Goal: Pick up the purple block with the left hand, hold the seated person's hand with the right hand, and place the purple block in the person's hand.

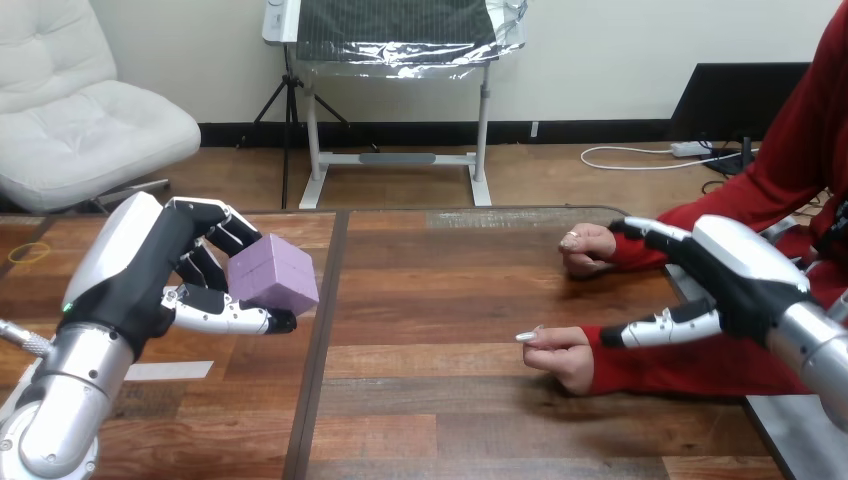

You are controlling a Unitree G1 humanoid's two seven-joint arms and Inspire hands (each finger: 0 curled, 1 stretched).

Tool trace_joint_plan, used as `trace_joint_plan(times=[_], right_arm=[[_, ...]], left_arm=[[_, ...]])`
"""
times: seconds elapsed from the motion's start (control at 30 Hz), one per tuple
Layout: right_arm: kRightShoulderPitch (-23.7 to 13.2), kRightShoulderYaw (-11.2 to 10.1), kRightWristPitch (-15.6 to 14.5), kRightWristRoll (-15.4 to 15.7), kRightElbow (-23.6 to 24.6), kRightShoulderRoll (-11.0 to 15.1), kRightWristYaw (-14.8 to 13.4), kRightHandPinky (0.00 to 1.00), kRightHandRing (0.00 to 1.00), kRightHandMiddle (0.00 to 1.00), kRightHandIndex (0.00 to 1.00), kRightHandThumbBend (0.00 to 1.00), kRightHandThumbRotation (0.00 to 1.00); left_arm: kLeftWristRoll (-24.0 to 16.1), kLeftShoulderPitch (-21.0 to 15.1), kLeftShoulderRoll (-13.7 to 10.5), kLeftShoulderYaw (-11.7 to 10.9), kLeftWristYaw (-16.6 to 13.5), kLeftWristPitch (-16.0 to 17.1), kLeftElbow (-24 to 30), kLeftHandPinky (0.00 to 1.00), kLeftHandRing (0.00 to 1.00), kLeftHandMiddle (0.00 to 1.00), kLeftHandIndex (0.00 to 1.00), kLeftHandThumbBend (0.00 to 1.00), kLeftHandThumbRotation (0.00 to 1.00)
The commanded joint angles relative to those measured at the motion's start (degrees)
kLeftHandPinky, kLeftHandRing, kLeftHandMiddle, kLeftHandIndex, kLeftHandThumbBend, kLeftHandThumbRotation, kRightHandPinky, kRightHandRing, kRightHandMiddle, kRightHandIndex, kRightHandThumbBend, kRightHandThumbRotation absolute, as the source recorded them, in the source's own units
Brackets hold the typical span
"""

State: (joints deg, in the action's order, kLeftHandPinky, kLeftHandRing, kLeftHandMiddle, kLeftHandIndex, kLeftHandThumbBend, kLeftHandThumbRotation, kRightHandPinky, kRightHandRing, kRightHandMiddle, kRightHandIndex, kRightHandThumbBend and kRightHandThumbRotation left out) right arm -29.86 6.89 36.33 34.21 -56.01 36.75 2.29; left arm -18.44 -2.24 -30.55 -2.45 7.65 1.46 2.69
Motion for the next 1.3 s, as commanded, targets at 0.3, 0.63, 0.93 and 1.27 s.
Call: trace_joint_plan(times=[0.3, 0.63, 0.93, 1.27], right_arm=[[-7.4, 4.9, 0.2, 2.9, -3.6, 2.6, -3.2, 0.86, 0.86, 0.87, 0.87, 1.0, 0.47], [-9.0, 8.0, -0.9, 4.4, -6.2, 2.1, -2.3, 0.83, 0.82, 0.83, 0.83, 1.0, 0.45], [-10.1, 10.6, -3.1, 4.7, -8.4, 1.5, -0.4, 0.81, 0.82, 0.83, 0.83, 1.0, 0.44], [-11.4, 13.3, -6.6, 4.7, -10.3, 0.8, 3.5, 0.82, 0.84, 0.85, 0.85, 1.0, 0.44]], left_arm=[[0.3, -2.6, 0.1, -1.8, -1.1, 1.0, 2.0, 0.3, 0.33, 0.38, 0.4, 0.85, 0.0], [0.9, -2.5, 0.1, -2.4, -1.6, 3.2, 1.6, 0.31, 0.34, 0.38, 0.4, 0.85, 0.0], [1.0, -2.4, 0.1, -2.9, -1.8, 4.1, 1.6, 0.29, 0.33, 0.38, 0.4, 0.85, 0.0], [1.3, -2.3, -0.1, -3.6, -1.4, 3.6, 2.2, 0.28, 0.33, 0.38, 0.41, 0.82, 0.0]])
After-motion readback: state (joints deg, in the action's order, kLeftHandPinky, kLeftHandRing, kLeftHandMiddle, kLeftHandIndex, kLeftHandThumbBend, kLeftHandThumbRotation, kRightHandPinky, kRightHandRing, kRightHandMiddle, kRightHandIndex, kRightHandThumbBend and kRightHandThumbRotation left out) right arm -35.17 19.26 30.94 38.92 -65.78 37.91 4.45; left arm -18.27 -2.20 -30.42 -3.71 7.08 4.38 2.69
